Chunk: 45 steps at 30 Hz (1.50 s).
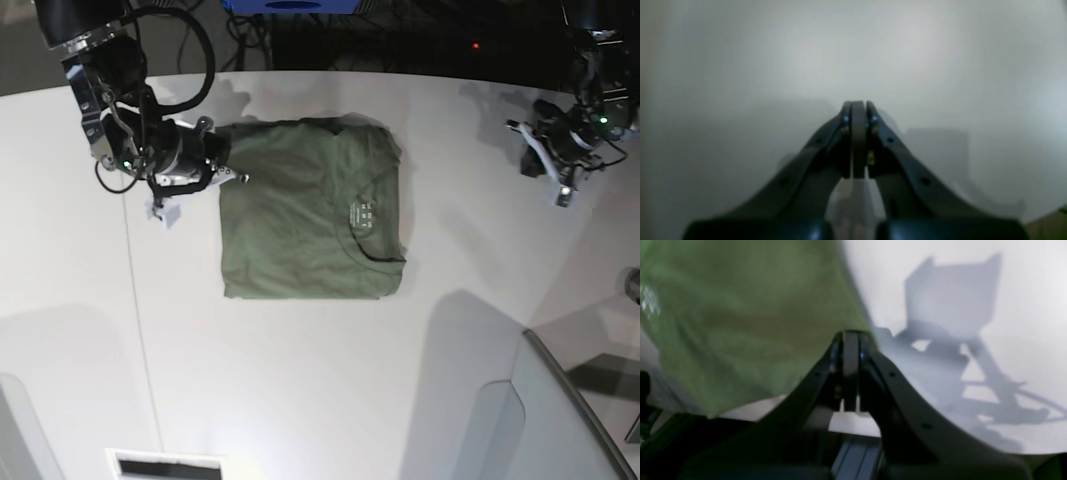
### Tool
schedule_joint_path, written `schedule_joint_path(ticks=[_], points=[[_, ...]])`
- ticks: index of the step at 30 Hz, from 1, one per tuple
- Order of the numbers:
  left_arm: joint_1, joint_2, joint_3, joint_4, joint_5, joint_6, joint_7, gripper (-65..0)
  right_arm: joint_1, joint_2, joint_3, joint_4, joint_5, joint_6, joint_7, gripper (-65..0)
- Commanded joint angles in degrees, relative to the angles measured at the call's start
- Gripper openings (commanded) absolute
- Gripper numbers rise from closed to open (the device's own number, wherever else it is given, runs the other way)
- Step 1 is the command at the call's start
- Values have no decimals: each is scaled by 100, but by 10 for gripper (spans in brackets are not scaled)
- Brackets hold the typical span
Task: Layout the t-shirt on the table in an organized manner, then fold the t-shirt properly
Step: 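Move the left gripper to the shirt's collar edge and press it flat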
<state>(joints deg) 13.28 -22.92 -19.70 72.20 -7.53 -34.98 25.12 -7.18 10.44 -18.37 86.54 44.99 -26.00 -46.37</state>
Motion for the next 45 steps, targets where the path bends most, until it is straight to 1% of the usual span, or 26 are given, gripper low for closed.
schedule_joint_path(ticks=[1,3,6,7,9,10,11,12,13,15,17,19,21,26,31,33,37,40,45], points=[[-5,-86,58,265,-113,-23,-108,-650,72,-2,4,97,85,28,17,-650],[22,-16,278,635,-139,-23,-64,-650,63,-2,13,124,85,28,0,-650],[39,221,445,1347,-139,-31,-38,-650,28,16,13,396,103,28,0,-650],[110,292,463,1637,-139,-31,33,-650,-16,24,13,598,103,28,0,-650],[118,450,603,2358,-148,-31,402,-650,-78,112,39,977,94,2,0,-650],[118,520,718,2665,-148,-31,595,-650,-78,148,92,1056,94,-68,-9,-650],[118,599,893,2982,-148,-40,797,-650,-60,165,145,1073,94,-209,-9,-650],[110,679,1131,3228,-148,-93,947,-650,-42,191,206,1012,94,-367,-9,-650],[101,758,1403,3360,-148,-181,1044,-650,-34,191,285,950,94,-446,-9,-650],[-22,881,1984,3333,-95,-242,1096,-650,-25,200,444,897,94,-429,-9,-650],[-128,986,2406,2982,-87,-234,1070,-650,-60,200,496,897,94,-402,-9,-650],[-181,1083,2625,2613,-87,-234,1070,-650,-130,200,514,897,94,-385,-9,-650],[-181,1136,2687,2419,-87,-234,1061,-650,-130,200,514,897,94,-385,-9,-650],[-189,1109,2661,2129,-78,-234,1052,-650,-130,200,514,897,94,-385,-9,-650],[-260,890,2704,1707,-78,-234,1052,-650,-113,200,488,897,94,-385,0,-650],[-260,758,2704,1602,-78,-234,1044,-650,-113,200,505,897,94,-385,8,-650],[-216,468,2678,1364,-78,-225,630,-650,-113,200,505,871,94,-385,17,-650],[-242,327,2669,1276,-78,-225,613,-650,-113,200,496,757,94,-385,26,-650],[-268,37,2634,1514,-87,-225,604,-650,-95,156,452,730,94,-367,26,-650]])
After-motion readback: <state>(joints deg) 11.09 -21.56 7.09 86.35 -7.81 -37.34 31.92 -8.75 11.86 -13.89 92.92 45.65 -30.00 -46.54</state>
